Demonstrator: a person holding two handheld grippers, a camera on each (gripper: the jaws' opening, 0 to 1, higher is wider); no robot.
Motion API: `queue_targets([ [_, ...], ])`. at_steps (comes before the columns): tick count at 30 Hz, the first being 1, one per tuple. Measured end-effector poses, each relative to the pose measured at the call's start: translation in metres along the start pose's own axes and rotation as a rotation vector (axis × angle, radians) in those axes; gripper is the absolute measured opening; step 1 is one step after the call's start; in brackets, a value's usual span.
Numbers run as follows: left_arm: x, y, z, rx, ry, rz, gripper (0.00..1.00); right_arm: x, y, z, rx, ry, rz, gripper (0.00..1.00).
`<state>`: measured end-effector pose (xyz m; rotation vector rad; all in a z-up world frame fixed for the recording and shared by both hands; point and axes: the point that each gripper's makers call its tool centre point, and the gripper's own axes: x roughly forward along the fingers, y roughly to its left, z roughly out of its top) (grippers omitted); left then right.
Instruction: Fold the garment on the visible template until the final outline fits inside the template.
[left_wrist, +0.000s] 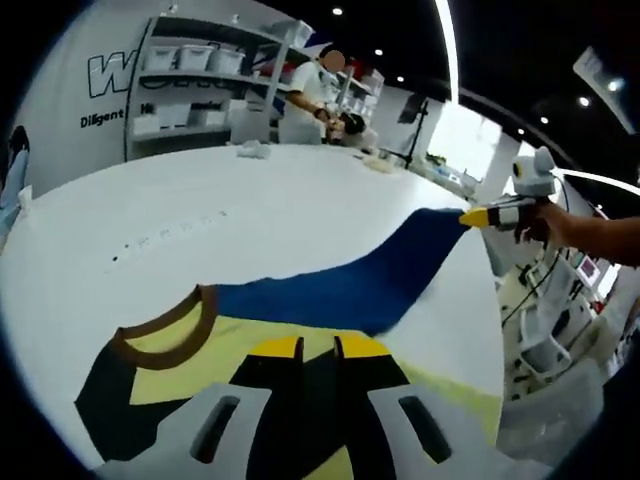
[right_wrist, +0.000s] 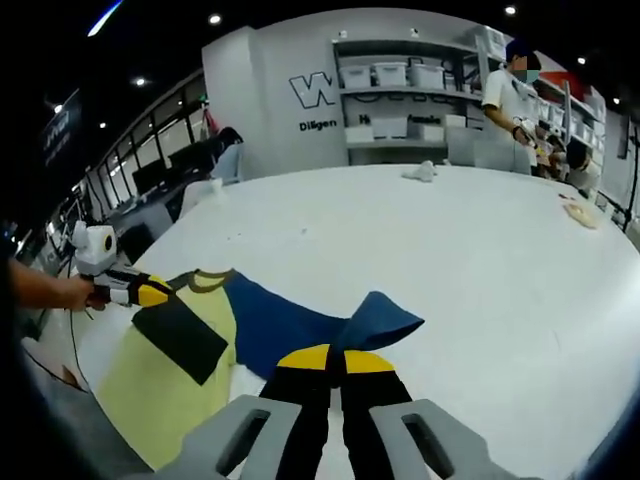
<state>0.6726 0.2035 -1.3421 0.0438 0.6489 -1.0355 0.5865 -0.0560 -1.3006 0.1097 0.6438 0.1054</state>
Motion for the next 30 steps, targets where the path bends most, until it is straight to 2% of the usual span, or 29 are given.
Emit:
queue_targets([
  [11, -0.035, 0.033, -0.009, 0.001, 0.007, 0.076, 0.09, 0.002, 0.009, 0.009, -0.012, -0.013, 0.014, 0.00],
  [17, -0.047, 0.039, -0.012, 0.048, 0.008, 0.102, 0.11, 0.003, 0.015, 0.014, -0.024, -0.015, 0.026, 0.00],
  [21, -0.056, 0.045, -0.014, 0.136, -0.004, 0.135, 0.21, 0.003, 0.020, 0.016, -0.033, -0.020, 0.036, 0.00],
  [30, -0.079, 0.052, -0.026, 0.205, -0.015, 0.193, 0.43, 0.004, 0.025, 0.015, -0.041, -0.019, 0.045, 0.00],
])
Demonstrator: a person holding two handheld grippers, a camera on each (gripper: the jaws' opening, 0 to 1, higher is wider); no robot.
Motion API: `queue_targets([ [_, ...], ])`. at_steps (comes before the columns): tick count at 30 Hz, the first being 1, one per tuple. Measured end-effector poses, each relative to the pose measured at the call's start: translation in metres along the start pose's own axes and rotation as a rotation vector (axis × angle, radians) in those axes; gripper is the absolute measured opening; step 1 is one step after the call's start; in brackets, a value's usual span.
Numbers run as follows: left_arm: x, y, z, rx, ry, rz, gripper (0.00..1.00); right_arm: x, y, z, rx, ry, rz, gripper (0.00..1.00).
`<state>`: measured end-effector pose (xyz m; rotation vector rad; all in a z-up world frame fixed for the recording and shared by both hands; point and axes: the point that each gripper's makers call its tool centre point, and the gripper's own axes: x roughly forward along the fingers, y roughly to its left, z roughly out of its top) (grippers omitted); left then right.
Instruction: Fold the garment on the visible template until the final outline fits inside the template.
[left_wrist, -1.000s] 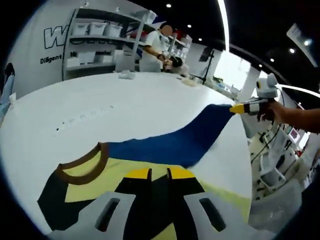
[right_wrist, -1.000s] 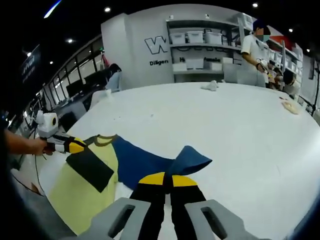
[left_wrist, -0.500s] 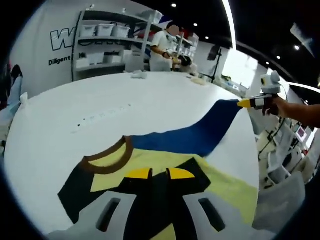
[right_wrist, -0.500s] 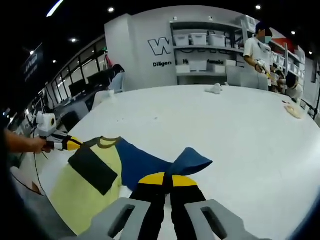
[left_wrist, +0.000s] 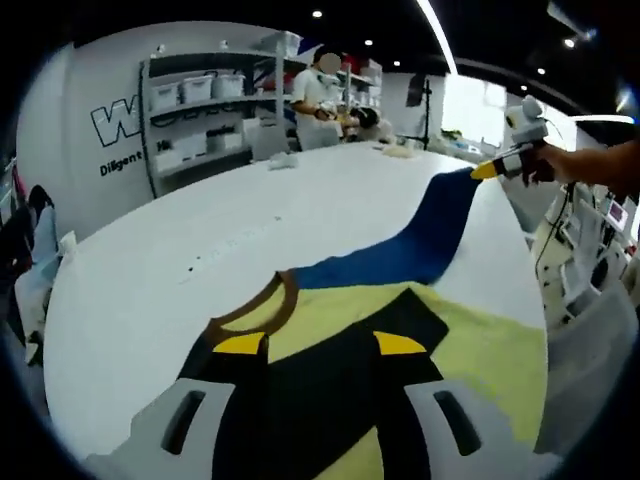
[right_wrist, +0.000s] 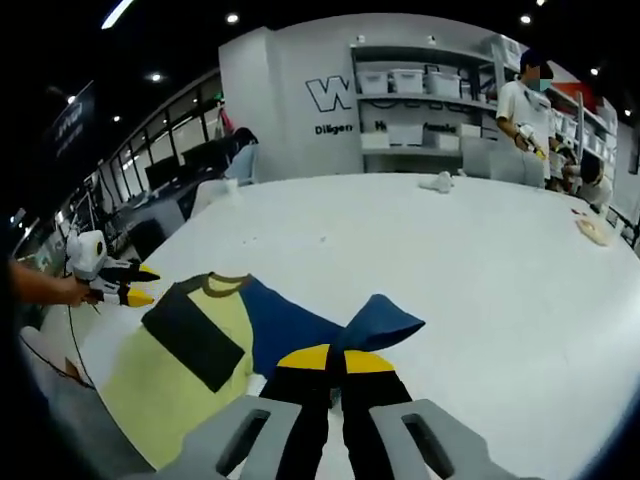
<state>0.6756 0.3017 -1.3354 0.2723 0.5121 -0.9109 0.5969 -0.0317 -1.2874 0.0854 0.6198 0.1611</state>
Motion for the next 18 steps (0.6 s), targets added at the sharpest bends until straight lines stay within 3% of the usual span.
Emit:
queue_targets([
  [7, -0.013, 0.011, -0.010, 0.002, 0.009, 0.038, 0.51, 0.002, 0.004, 0.005, -0.014, -0.004, 0.009, 0.00],
  [12, -0.023, 0.022, -0.013, 0.021, 0.003, 0.085, 0.67, 0.003, 0.011, 0.010, -0.042, -0.006, 0.031, 0.00],
  [18, -0.039, 0.027, -0.023, -0.001, 0.001, 0.115, 0.71, 0.006, 0.018, 0.015, -0.044, -0.014, 0.049, 0.00],
])
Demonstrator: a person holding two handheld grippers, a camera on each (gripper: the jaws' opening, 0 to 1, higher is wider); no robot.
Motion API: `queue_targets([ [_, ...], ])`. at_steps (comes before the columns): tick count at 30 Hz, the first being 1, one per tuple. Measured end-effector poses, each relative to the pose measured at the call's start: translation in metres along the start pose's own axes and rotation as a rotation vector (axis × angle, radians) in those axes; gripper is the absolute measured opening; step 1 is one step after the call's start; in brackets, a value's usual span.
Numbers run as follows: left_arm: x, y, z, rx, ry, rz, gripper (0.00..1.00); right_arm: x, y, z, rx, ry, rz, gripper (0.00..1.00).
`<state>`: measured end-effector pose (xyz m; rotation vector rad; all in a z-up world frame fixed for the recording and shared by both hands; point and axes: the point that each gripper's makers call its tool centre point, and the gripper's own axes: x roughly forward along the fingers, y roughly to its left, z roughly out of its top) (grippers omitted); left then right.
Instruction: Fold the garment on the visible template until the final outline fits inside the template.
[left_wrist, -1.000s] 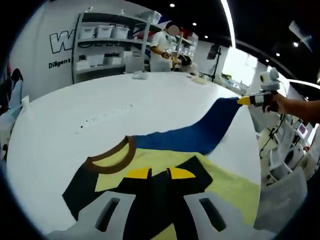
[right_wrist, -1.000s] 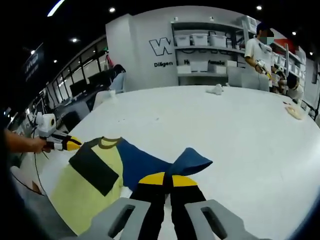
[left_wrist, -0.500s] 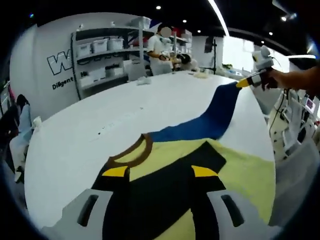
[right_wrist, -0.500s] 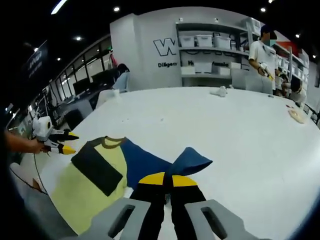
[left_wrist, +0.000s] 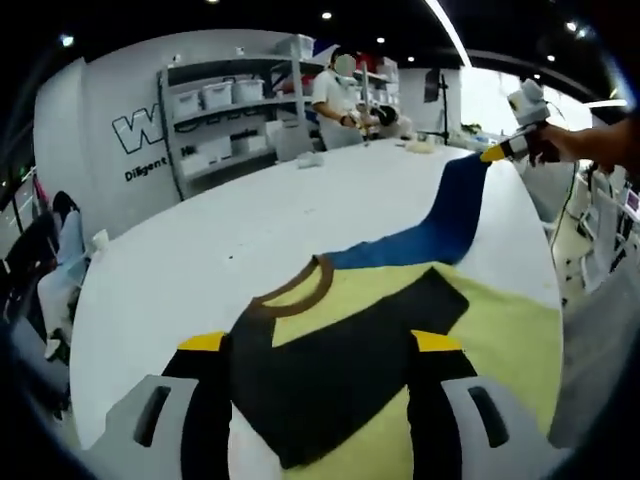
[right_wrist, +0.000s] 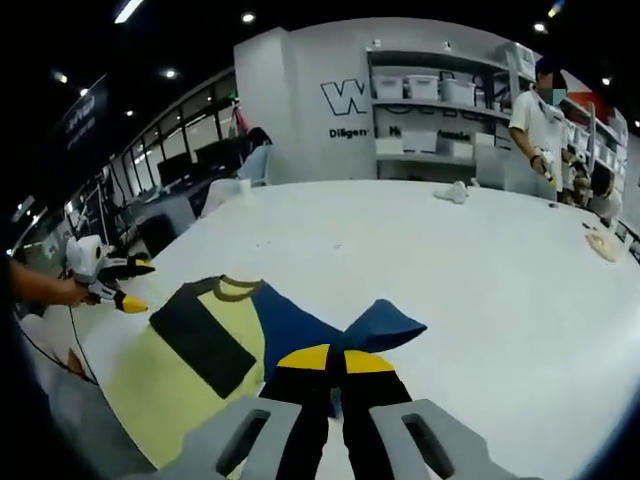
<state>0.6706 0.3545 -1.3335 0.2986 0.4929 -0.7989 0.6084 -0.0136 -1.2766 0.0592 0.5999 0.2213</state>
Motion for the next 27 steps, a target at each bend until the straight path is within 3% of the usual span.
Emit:
queue_targets([
  [8, -0.021, 0.002, -0.027, -0.018, 0.034, 0.004, 0.82, 0.009, 0.017, 0.002, -0.010, 0.002, 0.028, 0.00],
  [15, -0.035, 0.000, -0.040, -0.030, 0.044, -0.005, 0.90, 0.014, 0.027, 0.007, -0.031, 0.002, 0.054, 0.00],
  [22, -0.054, -0.001, -0.055, 0.002, 0.074, -0.006, 0.89, 0.016, 0.039, 0.019, -0.032, -0.015, 0.079, 0.00],
  [27, -0.072, 0.002, -0.063, -0.040, 0.073, 0.017, 0.89, 0.019, 0.050, 0.027, -0.032, -0.027, 0.098, 0.00],
])
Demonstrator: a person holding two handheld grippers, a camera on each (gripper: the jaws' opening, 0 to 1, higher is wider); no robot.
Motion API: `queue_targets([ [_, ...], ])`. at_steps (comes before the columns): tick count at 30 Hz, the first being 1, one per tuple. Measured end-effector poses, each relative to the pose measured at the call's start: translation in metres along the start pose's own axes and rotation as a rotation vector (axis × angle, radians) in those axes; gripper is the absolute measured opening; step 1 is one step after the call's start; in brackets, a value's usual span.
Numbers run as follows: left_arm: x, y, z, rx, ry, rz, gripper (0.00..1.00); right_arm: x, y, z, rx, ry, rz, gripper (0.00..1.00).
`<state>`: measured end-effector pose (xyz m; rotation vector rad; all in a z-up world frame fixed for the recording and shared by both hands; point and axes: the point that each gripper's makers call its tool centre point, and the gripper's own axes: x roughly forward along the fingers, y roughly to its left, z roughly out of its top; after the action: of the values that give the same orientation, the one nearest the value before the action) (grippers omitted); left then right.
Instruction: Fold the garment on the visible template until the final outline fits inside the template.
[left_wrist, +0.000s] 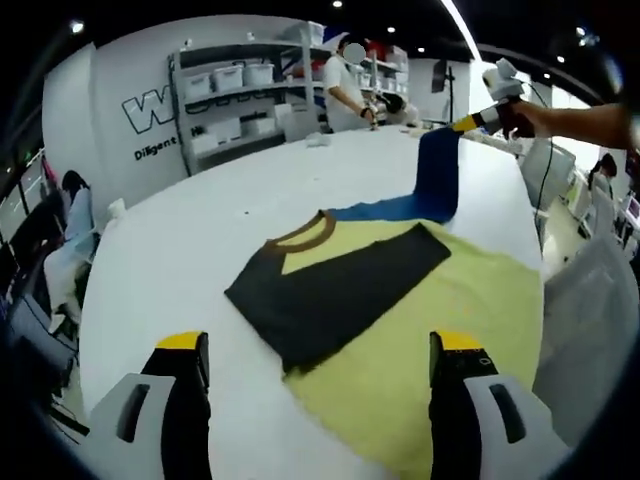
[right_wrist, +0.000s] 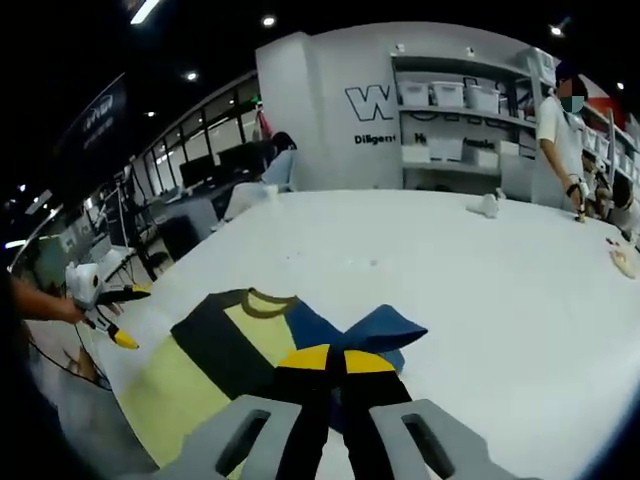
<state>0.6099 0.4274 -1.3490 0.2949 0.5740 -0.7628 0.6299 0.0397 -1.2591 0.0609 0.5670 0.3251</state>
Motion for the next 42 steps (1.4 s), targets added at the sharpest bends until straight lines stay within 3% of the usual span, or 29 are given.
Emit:
queue_targets([
  [6, -0.016, 0.001, -0.016, -0.013, 0.029, 0.003, 0.88, 0.009, 0.012, 0.009, 0.000, -0.006, 0.028, 0.00],
  [14, -0.031, -0.003, -0.025, -0.036, 0.034, 0.000, 0.87, 0.016, 0.029, 0.026, -0.017, -0.019, 0.061, 0.00],
  [32, -0.054, 0.000, -0.033, -0.094, 0.003, 0.034, 0.85, 0.024, 0.094, 0.100, -0.064, -0.132, 0.178, 0.00],
  [42, -0.064, 0.003, -0.030, -0.130, -0.023, 0.061, 0.85, 0.044, 0.133, 0.108, -0.073, -0.130, 0.243, 0.00],
])
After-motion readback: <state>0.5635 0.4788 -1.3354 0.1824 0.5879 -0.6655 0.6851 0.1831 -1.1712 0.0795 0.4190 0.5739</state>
